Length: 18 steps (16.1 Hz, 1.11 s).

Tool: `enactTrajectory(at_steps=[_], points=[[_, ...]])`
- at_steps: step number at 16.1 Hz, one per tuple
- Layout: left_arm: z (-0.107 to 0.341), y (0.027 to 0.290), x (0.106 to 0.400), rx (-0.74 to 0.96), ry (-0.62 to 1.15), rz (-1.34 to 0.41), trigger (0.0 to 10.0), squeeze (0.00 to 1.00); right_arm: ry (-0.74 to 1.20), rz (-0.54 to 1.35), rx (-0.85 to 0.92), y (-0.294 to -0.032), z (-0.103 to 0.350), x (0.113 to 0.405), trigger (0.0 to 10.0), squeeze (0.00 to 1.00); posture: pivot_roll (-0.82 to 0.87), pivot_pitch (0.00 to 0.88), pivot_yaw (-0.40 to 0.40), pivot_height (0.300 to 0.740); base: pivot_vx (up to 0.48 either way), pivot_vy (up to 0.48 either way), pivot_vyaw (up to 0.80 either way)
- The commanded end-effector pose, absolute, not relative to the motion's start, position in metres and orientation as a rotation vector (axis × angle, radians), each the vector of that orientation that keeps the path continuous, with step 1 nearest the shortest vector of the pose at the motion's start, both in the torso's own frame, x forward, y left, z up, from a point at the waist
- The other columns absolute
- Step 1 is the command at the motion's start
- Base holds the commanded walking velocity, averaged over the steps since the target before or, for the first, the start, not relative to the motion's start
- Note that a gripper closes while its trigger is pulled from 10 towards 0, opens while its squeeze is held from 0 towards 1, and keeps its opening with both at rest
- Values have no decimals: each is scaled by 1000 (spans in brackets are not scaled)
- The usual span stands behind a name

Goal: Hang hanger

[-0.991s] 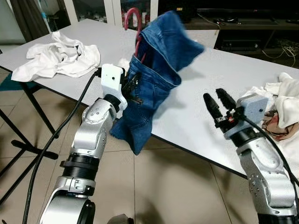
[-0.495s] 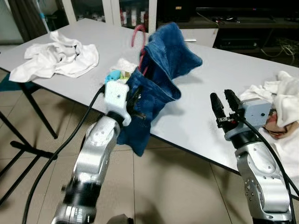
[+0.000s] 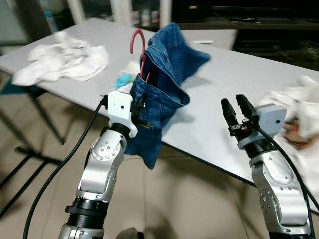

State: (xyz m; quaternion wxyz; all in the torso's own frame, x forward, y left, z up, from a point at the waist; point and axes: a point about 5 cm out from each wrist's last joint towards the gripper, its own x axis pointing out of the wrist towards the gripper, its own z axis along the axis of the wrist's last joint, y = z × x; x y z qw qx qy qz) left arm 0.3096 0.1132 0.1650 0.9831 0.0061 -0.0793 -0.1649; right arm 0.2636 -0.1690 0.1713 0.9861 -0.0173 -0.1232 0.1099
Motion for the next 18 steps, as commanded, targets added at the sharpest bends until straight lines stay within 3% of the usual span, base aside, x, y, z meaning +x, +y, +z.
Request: enactTrajectory(at_steps=[1,18], points=[[176,114,311,30,-220,-311,10000,0,-250,242,-40,-166,171,264,10000,0,14,0,48,723,0,0,800],[177,105,318,20,-245,-298,10000,0,-228,292,-38,-158,167,266,10000,0,8,0,33,723,0,0,800]])
